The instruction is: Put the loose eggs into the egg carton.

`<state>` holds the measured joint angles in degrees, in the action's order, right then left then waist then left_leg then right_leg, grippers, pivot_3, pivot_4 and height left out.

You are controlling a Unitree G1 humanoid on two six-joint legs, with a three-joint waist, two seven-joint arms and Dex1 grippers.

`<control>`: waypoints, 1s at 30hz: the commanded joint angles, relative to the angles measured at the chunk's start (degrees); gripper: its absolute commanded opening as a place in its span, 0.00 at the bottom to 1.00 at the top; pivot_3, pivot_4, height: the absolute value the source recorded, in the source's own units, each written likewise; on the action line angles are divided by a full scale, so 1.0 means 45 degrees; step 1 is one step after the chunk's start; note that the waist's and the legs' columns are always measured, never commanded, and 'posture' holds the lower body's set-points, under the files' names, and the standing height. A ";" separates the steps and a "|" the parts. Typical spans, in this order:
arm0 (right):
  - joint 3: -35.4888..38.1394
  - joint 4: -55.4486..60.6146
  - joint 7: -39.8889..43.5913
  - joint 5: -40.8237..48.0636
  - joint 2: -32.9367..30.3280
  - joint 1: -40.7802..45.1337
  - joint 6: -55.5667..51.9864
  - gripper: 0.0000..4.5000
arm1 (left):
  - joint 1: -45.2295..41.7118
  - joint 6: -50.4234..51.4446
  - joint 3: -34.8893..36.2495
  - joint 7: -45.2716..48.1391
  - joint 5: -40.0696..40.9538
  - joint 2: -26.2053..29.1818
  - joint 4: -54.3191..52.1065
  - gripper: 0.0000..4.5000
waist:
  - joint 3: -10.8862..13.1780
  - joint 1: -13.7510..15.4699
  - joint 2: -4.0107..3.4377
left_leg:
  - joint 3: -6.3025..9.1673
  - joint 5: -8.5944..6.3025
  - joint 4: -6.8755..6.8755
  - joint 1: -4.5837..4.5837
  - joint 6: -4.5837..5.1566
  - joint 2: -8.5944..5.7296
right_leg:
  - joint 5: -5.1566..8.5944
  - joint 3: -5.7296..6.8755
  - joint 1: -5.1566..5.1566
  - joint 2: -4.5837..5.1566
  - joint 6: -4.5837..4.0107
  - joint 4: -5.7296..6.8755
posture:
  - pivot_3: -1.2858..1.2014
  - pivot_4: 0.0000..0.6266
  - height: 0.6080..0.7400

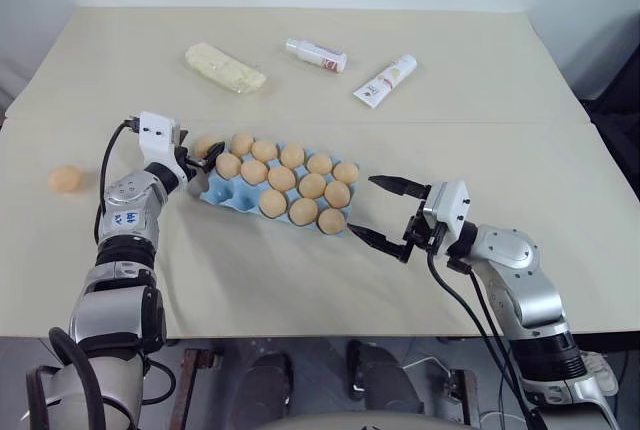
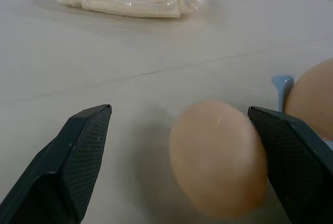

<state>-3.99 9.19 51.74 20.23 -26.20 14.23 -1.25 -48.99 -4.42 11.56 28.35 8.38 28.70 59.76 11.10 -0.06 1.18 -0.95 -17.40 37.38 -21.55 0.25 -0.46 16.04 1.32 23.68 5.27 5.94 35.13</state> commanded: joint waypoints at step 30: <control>0.0074 -0.0049 0.0227 0.0094 0.0097 0.0303 0.0482 1.00 | 0.5779 0.0565 -0.0566 0.6610 0.2838 0.1401 -1.0398 0.35 | 0.0000 -0.0029 0.0001 | 0.0054 -0.0022 0.0004 0.0018 0.0040 0.0012 | 0.0011 -0.0095 -0.0013 0.0030 -0.0030 -0.0018 | 0.52 0.24 1.00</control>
<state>-4.13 7.76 52.87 20.25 -26.09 15.19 0.07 -22.34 -0.51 9.21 58.32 21.94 34.73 14.25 11.10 -0.19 1.18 -0.67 -17.48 37.40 -21.46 0.41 -0.40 16.10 0.91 23.63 5.40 5.77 35.08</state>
